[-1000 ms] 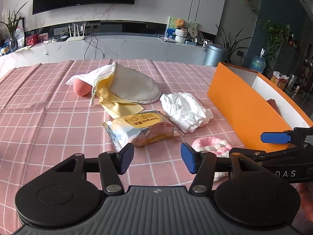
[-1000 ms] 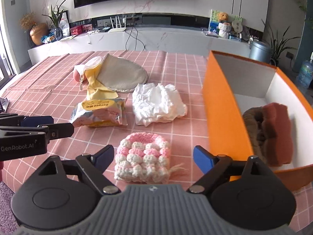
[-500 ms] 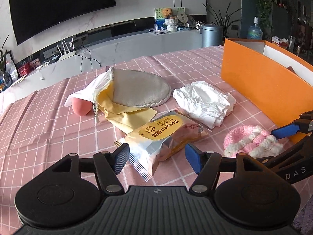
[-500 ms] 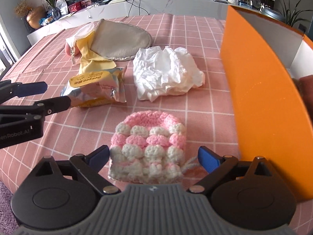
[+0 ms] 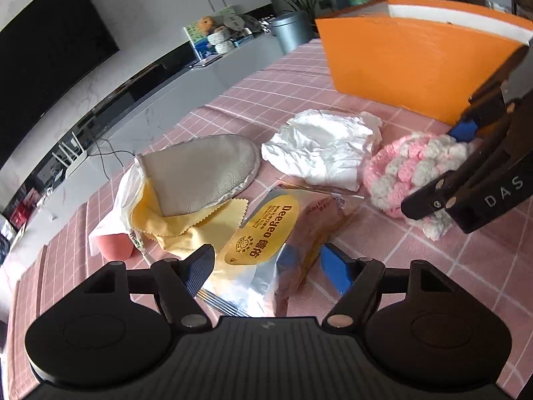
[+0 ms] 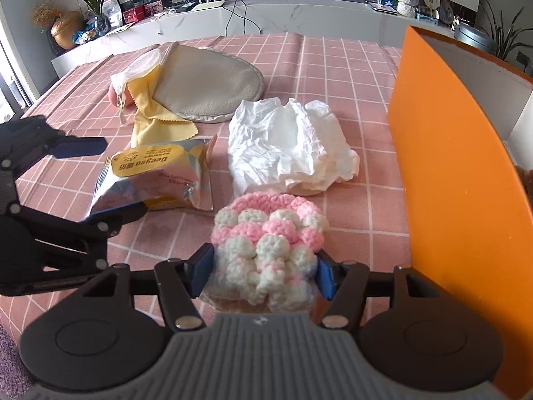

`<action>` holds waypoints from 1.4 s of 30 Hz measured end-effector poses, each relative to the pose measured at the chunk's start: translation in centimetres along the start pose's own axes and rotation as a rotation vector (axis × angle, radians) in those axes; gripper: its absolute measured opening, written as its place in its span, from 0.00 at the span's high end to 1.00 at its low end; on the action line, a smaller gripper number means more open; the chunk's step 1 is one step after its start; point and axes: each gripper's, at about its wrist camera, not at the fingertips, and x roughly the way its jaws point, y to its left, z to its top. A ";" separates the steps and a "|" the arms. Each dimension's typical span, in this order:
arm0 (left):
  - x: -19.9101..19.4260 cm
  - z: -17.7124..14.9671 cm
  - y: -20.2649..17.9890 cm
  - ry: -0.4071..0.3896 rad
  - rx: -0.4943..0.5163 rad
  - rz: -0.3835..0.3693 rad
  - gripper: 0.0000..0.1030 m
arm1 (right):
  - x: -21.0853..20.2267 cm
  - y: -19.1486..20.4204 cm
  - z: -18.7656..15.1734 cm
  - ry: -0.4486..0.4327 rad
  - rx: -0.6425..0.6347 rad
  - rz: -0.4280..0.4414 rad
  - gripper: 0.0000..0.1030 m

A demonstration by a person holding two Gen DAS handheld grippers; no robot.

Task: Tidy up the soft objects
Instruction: 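Grasp the pink-and-white crocheted pad with the right gripper, then lift the crocheted pad with the right gripper while the left gripper grasps the yellow Deeyeo wipes pack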

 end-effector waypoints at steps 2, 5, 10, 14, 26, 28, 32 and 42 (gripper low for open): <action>0.7 0.1 -0.2 0.013 0.033 -0.008 0.17 | 0.0 0.1 -0.2 0.000 0.000 0.000 0.38; 1.6 0.3 -0.1 0.037 0.021 -0.045 0.23 | 0.1 -0.1 -0.1 0.005 0.010 0.006 0.37; 1.8 0.6 0.5 0.081 -0.080 -0.057 0.41 | 0.2 -0.3 -0.2 0.005 0.017 0.012 0.36; 1.2 0.8 1.0 0.105 -0.186 -0.054 0.51 | 0.1 -0.3 -0.2 0.006 0.021 0.011 0.37; -2.5 0.5 -0.3 0.172 -0.530 -0.153 0.46 | -1.7 -0.7 -1.8 0.026 0.022 0.008 0.40; -2.7 0.3 0.0 0.159 -0.552 -0.151 0.44 | -1.9 -0.8 -2.0 0.024 0.029 0.008 0.39; -3.1 0.7 1.2 0.109 -0.576 -0.150 0.22 | -2.6 -1.0 -1.8 0.000 0.049 0.025 0.31; 0.2 0.6 2.0 0.100 -0.618 -0.179 0.16 | -2.7 -0.8 -1.0 -0.024 0.026 -0.005 0.28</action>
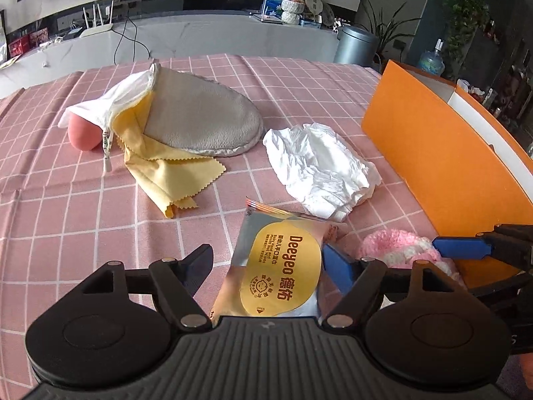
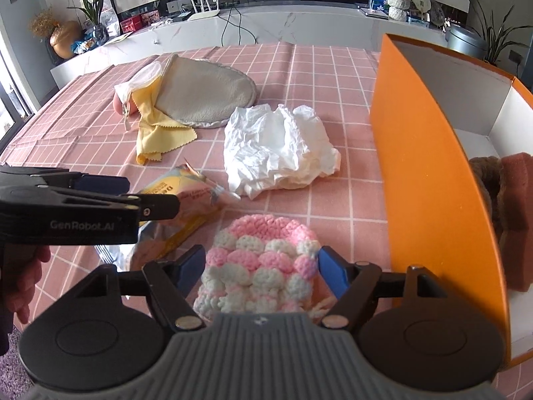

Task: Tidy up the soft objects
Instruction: 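Lift the crocheted pad with the right gripper while the left gripper grasps the yellow Deeyeo wipes pack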

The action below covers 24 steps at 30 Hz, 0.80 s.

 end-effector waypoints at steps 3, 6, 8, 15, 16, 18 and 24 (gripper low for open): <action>0.8 -0.6 -0.9 0.032 0.068 0.026 0.17 | 0.5 -0.3 -0.1 0.014 0.019 0.011 0.28; 1.4 -1.3 -1.0 0.055 0.061 0.034 0.18 | 0.8 -0.3 -0.2 0.021 0.024 0.019 0.28; 1.4 -1.6 -0.8 0.037 0.048 0.031 0.18 | 1.0 -0.3 -0.3 0.020 0.020 0.020 0.28; 1.6 -1.8 -1.7 0.014 0.089 0.066 0.27 | 1.5 -0.3 -0.6 0.019 0.020 0.021 0.29; 1.6 -1.8 -1.8 0.009 0.087 0.072 0.28 | 1.5 -0.3 -0.7 0.018 0.017 0.022 0.31; 1.6 -1.8 -2.0 0.005 0.091 0.078 0.32 | 1.5 -0.2 -0.7 0.016 0.008 0.021 0.33; 1.4 -1.6 -1.9 0.008 0.055 0.078 0.41 | 1.2 0.0 -0.7 0.000 -0.015 0.021 0.52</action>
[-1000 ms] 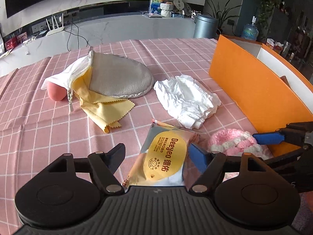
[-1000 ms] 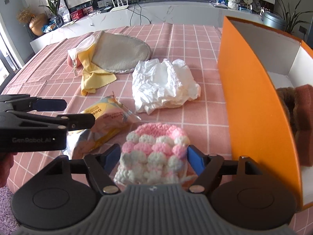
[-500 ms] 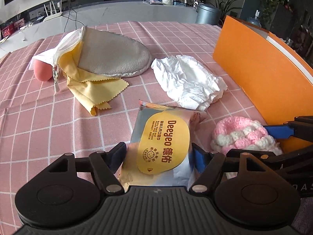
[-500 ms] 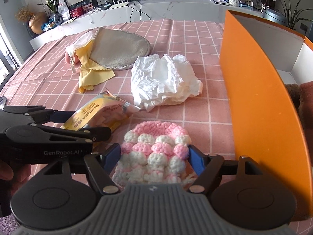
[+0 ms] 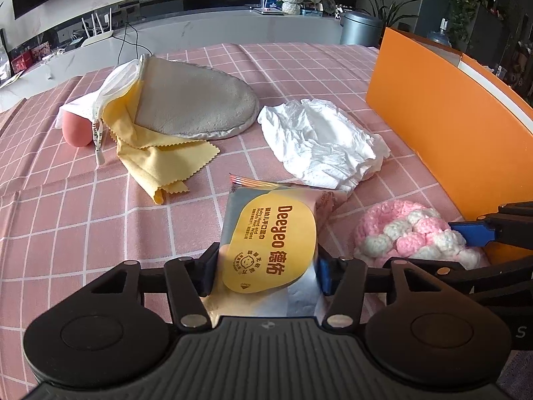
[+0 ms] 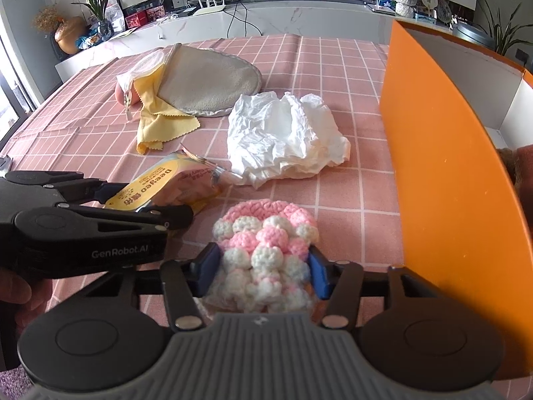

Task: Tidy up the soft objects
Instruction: 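Lift the crocheted pad with the right gripper while the left gripper grasps the yellow Deeyeo wipes pack, then carry the crocheted pad with the right gripper while the left gripper carries the wipes pack over the box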

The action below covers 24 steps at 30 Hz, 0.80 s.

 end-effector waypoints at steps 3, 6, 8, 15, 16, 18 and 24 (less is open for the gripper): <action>-0.4 -0.1 0.0 -0.002 -0.012 0.003 0.44 | -0.5 -0.2 0.1 -0.016 0.011 -0.002 0.61; -0.9 -0.3 0.0 -0.008 -0.027 0.003 0.45 | -1.2 -0.4 0.1 -0.039 0.020 0.004 0.64; -1.5 -0.3 -0.1 -0.020 -0.028 0.007 0.45 | -1.7 -0.4 0.2 -0.051 0.016 0.004 0.65; -4.4 0.6 -0.5 -0.087 -0.036 0.003 0.45 | -4.8 -0.1 0.5 -0.133 -0.005 0.002 0.65; -4.8 0.8 -0.6 -0.097 -0.039 0.000 0.45 | -5.3 -0.2 0.6 -0.146 -0.005 0.003 0.65; -5.7 1.2 -0.8 -0.119 -0.046 -0.009 0.45 | -6.4 -0.4 0.7 -0.171 -0.001 0.005 0.65; -8.0 3.2 -2.0 -0.178 -0.066 -0.074 0.45 | -10.1 -1.9 1.3 -0.263 0.011 -0.009 0.65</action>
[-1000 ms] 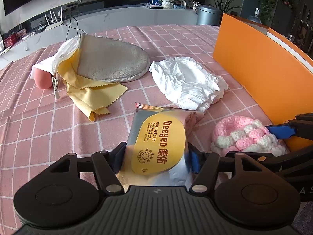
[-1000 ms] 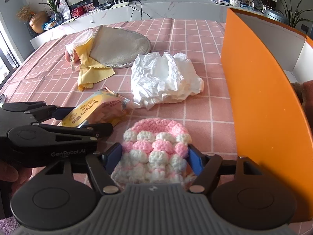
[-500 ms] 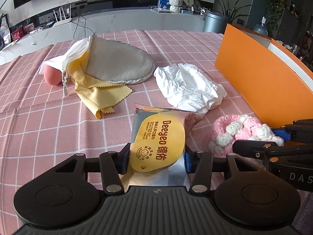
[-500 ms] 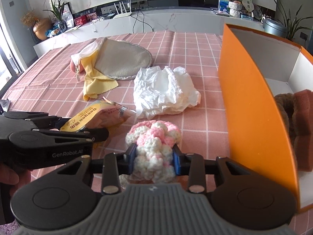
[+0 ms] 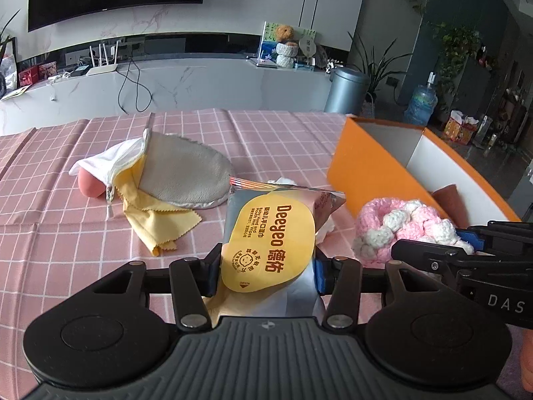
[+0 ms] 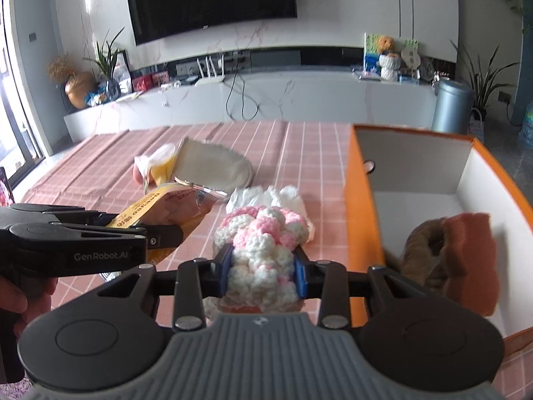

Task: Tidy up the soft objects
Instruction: 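Carry the crocheted pad with the right gripper while the left gripper carries the wipes pack over the box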

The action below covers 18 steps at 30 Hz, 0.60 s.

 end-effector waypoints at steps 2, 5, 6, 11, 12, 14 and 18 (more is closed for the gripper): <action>-0.3 1.0 -0.8 -0.013 0.001 -0.029 0.45 | -1.0 -0.9 0.5 -0.023 0.007 -0.015 0.65; -0.5 2.6 -2.5 -0.023 0.006 -0.072 0.45 | -2.2 -2.8 1.2 -0.052 0.021 -0.036 0.65; -0.4 3.2 -3.1 -0.022 0.008 -0.086 0.45 | -2.5 -3.4 1.5 -0.063 0.021 -0.044 0.65; 0.7 6.9 -6.9 -0.022 0.033 -0.147 0.45 | -3.9 -6.7 3.2 -0.108 0.009 -0.113 0.65; 1.0 7.6 -7.7 -0.020 0.040 -0.156 0.45 | -4.1 -7.5 3.5 -0.112 0.005 -0.130 0.65; 1.9 8.9 -9.8 -0.005 0.060 -0.175 0.45 | -4.2 -8.8 4.2 -0.118 -0.006 -0.162 0.65; 4.8 11.4 -13.0 0.048 0.091 -0.182 0.45 | -3.9 -12.0 5.2 -0.115 -0.015 -0.225 0.65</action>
